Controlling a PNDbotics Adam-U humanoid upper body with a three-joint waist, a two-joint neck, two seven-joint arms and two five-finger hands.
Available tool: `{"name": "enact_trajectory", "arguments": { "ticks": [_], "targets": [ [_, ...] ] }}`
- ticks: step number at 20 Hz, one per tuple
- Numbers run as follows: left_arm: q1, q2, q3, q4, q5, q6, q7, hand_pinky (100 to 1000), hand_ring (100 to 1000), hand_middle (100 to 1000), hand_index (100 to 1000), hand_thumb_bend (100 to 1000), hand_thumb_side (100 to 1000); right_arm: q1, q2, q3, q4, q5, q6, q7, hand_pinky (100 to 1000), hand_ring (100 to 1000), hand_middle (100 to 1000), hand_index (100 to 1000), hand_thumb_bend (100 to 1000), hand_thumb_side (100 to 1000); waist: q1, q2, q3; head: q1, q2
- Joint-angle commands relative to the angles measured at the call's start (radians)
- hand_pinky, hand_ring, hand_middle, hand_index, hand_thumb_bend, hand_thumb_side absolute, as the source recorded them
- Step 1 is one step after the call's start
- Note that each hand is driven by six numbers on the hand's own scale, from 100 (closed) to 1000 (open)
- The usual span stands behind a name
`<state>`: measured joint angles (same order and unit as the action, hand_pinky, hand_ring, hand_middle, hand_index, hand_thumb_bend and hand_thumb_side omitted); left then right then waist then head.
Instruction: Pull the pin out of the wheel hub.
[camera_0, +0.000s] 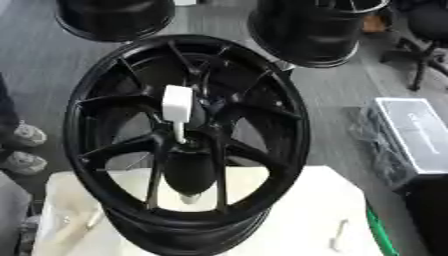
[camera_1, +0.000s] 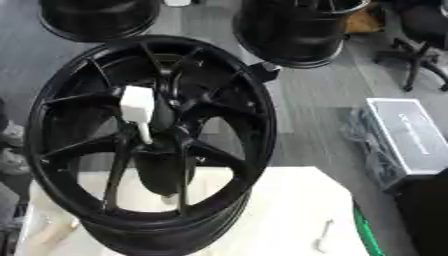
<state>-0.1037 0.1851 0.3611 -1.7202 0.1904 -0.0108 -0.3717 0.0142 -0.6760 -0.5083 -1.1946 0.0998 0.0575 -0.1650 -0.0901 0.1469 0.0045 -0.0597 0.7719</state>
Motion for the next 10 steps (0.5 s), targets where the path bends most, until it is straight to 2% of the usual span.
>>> {"name": "enact_trajectory", "arguments": {
  "ticks": [1, 2, 3, 4, 5, 10],
  "targets": [
    [-0.005, 0.013, 0.006, -0.019, -0.002, 0.0, 0.003, 549, 488, 507, 645, 671, 799, 0.017, 0.073, -0.017, 0.019, -0.05, 0.017, -0.058, 777, 771, 787, 873, 100, 740, 0.006, -0.01, 0.003, 0.002, -0.002],
    [-0.004, 0.012, 0.007, -0.019, 0.0, -0.001, 0.003, 549, 488, 507, 645, 671, 800, 0.022, 0.1, -0.012, 0.017, -0.063, 0.018, -0.074, 774, 769, 785, 872, 100, 777, 0.009, -0.012, 0.005, 0.002, -0.002],
    [-0.003, 0.011, 0.007, -0.02, 0.002, -0.002, 0.004, 549, 488, 507, 645, 671, 799, 0.025, 0.126, -0.007, 0.013, -0.073, 0.02, -0.088, 770, 765, 781, 871, 100, 668, 0.011, -0.014, 0.008, 0.001, -0.002],
    [-0.003, 0.01, 0.008, -0.02, 0.004, -0.003, 0.005, 549, 488, 508, 645, 671, 799, 0.026, 0.149, -0.002, 0.005, -0.079, 0.021, -0.101, 767, 761, 777, 870, 100, 794, 0.013, -0.015, 0.01, 0.001, -0.002],
    [-0.002, 0.009, 0.008, -0.019, 0.005, -0.003, 0.006, 549, 488, 508, 645, 671, 799, 0.026, 0.169, 0.002, -0.006, -0.081, 0.021, -0.112, 761, 754, 770, 867, 100, 793, 0.015, -0.017, 0.011, 0.0, -0.002],
    [-0.001, 0.0, 0.007, -0.017, 0.008, -0.001, 0.005, 549, 489, 508, 645, 670, 800, 0.014, 0.267, 0.026, -0.138, -0.042, 0.01, -0.143, 724, 678, 709, 839, 100, 699, 0.023, -0.022, 0.011, 0.003, -0.002]
  ]
}}
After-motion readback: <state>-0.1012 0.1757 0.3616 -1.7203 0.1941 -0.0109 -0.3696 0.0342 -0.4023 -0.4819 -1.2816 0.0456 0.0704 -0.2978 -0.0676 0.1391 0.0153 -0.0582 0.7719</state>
